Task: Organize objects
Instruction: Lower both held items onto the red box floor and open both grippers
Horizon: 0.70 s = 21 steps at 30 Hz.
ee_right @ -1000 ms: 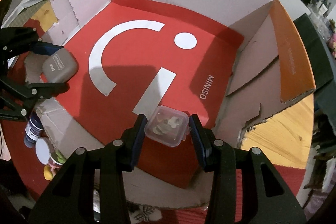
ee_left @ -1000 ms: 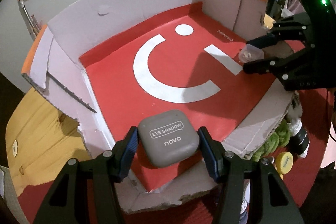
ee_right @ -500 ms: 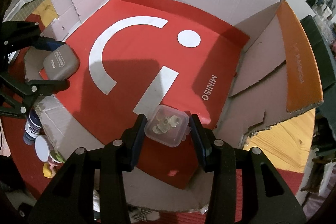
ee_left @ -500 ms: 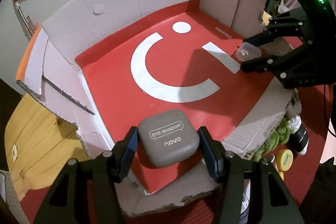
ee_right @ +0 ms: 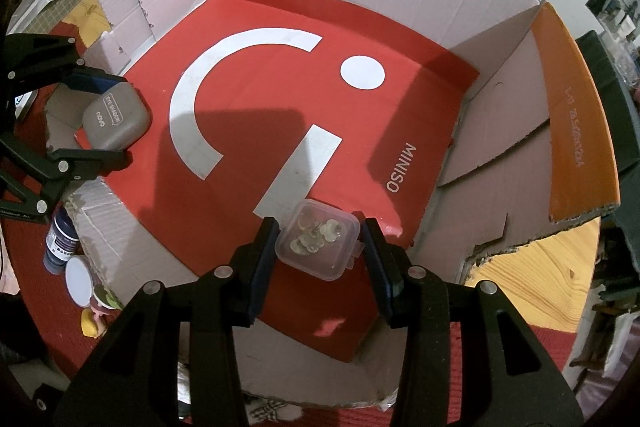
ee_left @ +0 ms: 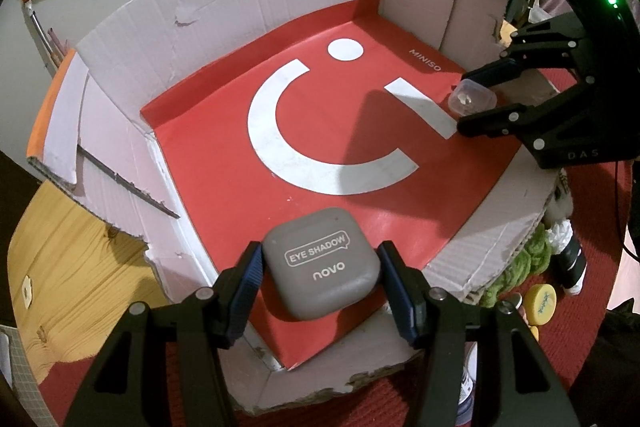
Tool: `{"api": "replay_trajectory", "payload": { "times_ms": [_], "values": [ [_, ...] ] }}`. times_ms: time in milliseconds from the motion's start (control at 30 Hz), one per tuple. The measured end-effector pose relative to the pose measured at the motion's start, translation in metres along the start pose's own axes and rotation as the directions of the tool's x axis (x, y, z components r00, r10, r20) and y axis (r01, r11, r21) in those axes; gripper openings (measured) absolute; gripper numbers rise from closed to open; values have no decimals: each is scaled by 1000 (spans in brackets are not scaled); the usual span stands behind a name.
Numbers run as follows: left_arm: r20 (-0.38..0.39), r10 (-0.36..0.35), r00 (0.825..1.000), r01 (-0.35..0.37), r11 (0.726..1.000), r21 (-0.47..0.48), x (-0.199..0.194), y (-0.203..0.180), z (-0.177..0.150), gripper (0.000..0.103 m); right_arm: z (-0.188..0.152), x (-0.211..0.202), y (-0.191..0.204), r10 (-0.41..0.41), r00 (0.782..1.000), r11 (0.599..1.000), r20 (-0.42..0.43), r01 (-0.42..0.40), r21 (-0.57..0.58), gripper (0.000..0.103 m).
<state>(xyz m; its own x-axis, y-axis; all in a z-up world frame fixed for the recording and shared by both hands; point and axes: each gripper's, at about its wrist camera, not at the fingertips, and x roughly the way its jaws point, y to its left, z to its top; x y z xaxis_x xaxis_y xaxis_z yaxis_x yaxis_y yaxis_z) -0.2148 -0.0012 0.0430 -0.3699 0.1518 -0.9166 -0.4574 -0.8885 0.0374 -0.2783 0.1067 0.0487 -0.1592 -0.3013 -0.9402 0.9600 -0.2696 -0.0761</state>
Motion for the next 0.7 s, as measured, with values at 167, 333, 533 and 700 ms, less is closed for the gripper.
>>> {"api": "replay_trajectory", "payload": {
  "times_ms": [167,333,533,700],
  "values": [
    [-1,0,1000,0,1000,-3,-1,0,0,60,-10,-7,-5,-3,1000,1000,-2,3,-4,42],
    [-2,0,1000,0,1000,-4,0,0,0,60,-17,-13,-9,-7,1000,1000,-2,7,-5,44],
    [1,3,1000,-3,1000,-8,2,0,1,62,-17,-14,-12,-5,1000,1000,-3,5,-4,45],
    [3,1,1000,-1,1000,-15,1,0,0,63,-18,-17,-15,-4,1000,1000,-5,4,0,47]
  ]
}}
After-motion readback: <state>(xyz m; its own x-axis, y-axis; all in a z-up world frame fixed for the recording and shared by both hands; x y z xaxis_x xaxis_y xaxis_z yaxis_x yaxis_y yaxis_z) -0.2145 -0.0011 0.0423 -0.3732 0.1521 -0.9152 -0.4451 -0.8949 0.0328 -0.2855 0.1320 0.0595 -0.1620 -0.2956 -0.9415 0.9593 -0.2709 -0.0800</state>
